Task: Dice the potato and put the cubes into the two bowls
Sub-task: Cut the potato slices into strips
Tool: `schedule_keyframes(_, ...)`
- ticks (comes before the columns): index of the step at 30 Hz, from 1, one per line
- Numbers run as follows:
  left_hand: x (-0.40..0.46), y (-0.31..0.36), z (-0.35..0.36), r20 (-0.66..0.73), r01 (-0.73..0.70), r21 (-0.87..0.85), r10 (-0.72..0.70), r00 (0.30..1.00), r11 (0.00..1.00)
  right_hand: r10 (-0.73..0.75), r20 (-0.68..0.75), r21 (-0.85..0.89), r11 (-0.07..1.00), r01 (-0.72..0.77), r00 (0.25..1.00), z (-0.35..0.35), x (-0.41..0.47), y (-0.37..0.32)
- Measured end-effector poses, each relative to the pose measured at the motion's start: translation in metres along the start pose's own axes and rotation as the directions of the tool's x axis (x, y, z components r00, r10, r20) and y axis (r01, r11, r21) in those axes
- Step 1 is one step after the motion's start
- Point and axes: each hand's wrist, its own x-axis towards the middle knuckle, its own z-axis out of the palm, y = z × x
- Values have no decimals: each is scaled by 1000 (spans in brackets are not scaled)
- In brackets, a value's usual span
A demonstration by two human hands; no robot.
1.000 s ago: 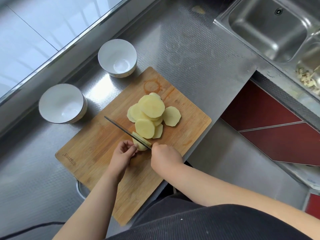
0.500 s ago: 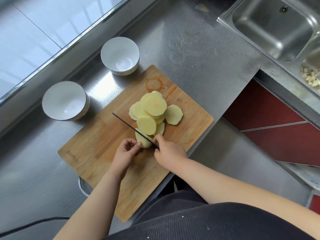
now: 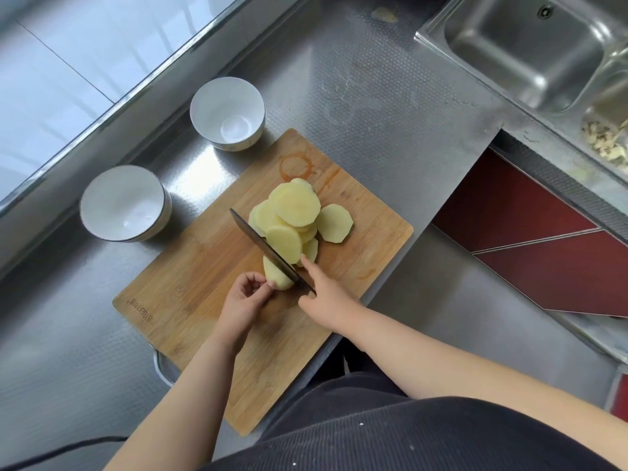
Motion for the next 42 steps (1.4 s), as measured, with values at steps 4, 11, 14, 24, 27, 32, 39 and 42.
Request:
schedule_keyframes(4,2,-2,-1,5,-6,9,6,1000,1000,-7,-38,4,1000,7,999,1,1,5)
schedule_keyframes(11,2,-1,-1,4,-8,2,8,1000,1000,-35,-3,55,998,35,999,0,1,7)
schedule_keyframes(14,2,-2,-2,8,-8,5,8,1000,1000,-19,-16,48,999,20,1000,-4,3,8)
schedule_keyframes(24,2,-3,-2,5,-11,-7,11,1000,1000,-94,-149,-190,980,65,984,-4,-19,7)
schedule_keyframes(27,1,-2,-2,3,-10,2,10,1000,1000,-172,-177,-329,938,106,969,0,-29,2)
schedule_keyframes(32,-1,1,1,-4,-25,12,25,1000,1000,-220,-201,-406,906,124,955,1,-38,-4)
schedule_keyframes(39,-2,4,6,-21,-14,20,15,1000,1000,-277,-198,-475,866,155,940,5,-45,-9)
schedule_keyframes(42,-3,4,6,-24,-14,29,14,1000,999,-258,-195,-462,875,144,946,5,-45,-7)
